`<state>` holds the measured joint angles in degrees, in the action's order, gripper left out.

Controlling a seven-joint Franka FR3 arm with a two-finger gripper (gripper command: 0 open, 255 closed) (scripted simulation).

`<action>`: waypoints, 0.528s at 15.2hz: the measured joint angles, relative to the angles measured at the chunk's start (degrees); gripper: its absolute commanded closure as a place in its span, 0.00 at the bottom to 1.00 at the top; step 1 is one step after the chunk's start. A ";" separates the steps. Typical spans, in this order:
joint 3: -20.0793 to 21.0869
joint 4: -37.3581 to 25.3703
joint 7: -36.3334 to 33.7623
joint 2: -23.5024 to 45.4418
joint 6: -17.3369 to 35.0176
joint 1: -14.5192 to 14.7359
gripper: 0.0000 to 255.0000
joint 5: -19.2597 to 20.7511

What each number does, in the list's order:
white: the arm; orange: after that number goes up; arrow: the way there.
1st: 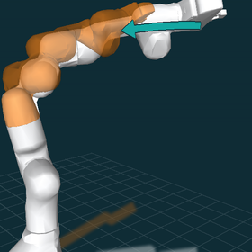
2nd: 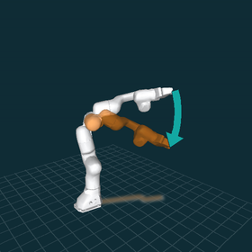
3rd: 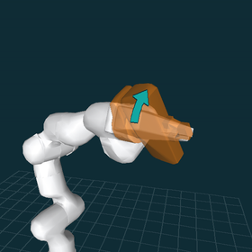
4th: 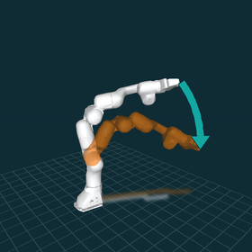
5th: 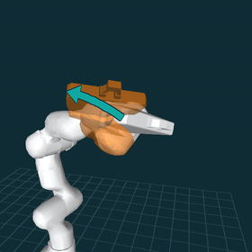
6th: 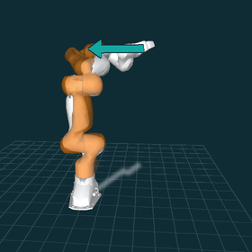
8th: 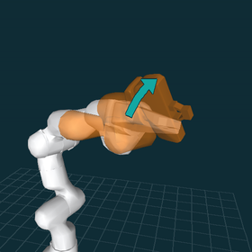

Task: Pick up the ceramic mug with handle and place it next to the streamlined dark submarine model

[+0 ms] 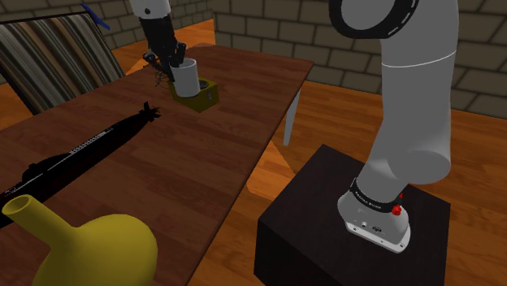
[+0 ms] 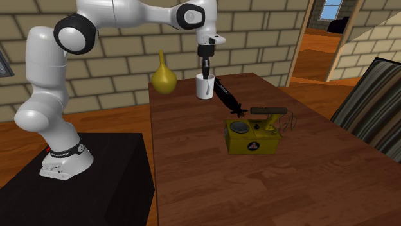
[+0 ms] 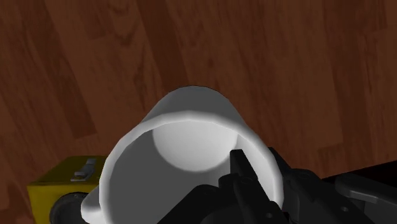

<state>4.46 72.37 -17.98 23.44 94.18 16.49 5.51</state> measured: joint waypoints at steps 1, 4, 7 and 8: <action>0.27 -1.07 -0.97 0.74 -0.40 0.76 1.00 0.13; 0.50 0.18 -1.93 0.86 0.89 1.34 1.00 0.22; 0.53 3.01 -2.27 0.49 3.31 1.36 1.00 0.24; 0.53 3.61 -2.32 0.59 4.03 1.35 1.00 0.26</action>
<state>4.99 75.97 -20.31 24.03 98.20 17.84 5.77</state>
